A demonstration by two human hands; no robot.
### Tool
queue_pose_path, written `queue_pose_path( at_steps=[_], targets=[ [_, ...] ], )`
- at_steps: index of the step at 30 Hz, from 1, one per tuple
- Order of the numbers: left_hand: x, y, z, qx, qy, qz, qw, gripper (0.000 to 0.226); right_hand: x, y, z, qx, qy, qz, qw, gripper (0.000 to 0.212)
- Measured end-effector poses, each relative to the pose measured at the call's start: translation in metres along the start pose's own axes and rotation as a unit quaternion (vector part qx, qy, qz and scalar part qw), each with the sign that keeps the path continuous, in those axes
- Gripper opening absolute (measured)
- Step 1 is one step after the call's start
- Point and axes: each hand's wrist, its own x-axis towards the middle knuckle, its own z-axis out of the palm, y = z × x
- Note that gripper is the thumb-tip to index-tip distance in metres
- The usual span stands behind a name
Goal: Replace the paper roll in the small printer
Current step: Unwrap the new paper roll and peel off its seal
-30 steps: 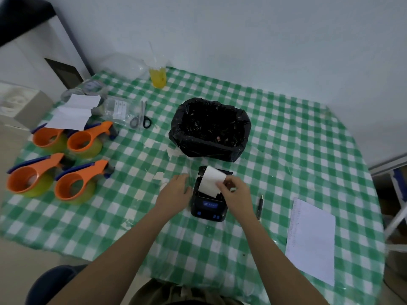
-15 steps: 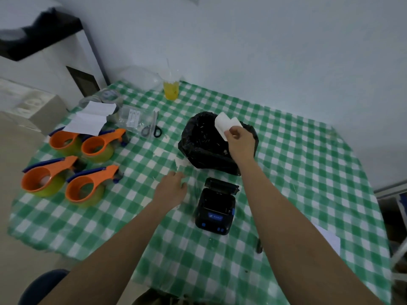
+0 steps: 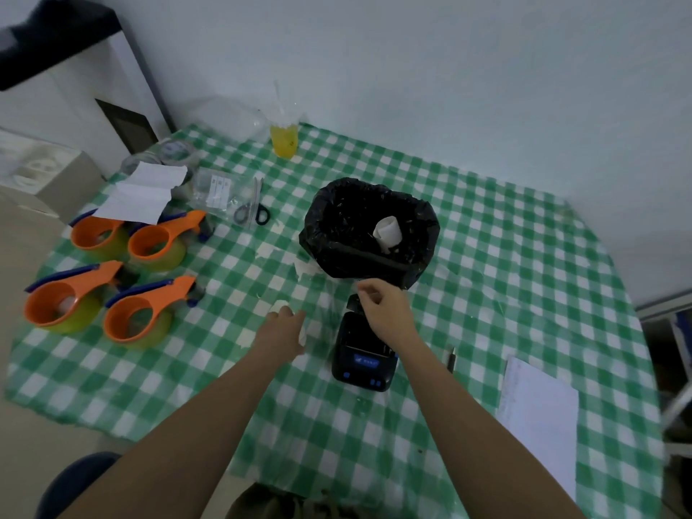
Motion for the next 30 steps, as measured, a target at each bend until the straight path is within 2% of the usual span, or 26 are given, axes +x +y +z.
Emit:
queue_pose_path(
  at_steps=[5,8,11,13,19,21,23,25,27,30],
  targets=[
    [0.000,-0.002,0.002,0.018,0.026,0.024,0.999,0.046,-0.011,0.006,0.003,-0.024,-0.020,0.006,0.999,0.021],
    [-0.008,0.005,-0.009,-0.107,0.057,0.033,0.992,0.048,-0.014,0.012,0.004,-0.021,-0.035,0.011,0.999,0.021],
    [-0.023,0.022,-0.034,-0.290,0.093,0.079,0.949,0.044,-0.020,0.013,0.003,0.019,-0.035,0.000,0.999,0.019],
    [-0.034,0.032,-0.049,-0.374,0.081,0.102,0.918,0.040,-0.026,0.010,0.000,0.064,-0.030,-0.010,0.997,0.018],
    [-0.055,0.047,-0.071,-0.529,0.014,0.135,0.838,0.032,-0.047,-0.010,-0.019,0.270,-0.064,-0.003,0.961,0.018],
    [-0.060,0.053,-0.075,-0.577,-0.007,0.143,0.804,0.028,-0.052,-0.014,-0.027,0.292,-0.082,-0.005,0.953,0.022],
    [-0.063,0.056,-0.077,-0.602,-0.015,0.150,0.784,0.027,-0.055,-0.018,-0.032,0.299,-0.086,-0.016,0.950,0.026],
    [-0.066,0.058,-0.080,-0.599,-0.016,0.155,0.785,0.031,-0.057,-0.020,-0.034,0.308,-0.069,-0.020,0.949,0.025],
    [-0.068,0.061,-0.083,-0.568,-0.001,0.160,0.807,0.039,-0.058,-0.021,-0.036,0.316,-0.047,-0.019,0.947,0.023],
    [-0.071,0.064,-0.087,-0.506,0.073,0.180,0.840,0.044,-0.059,-0.022,-0.039,0.326,-0.028,-0.013,0.945,0.021]
  ],
)
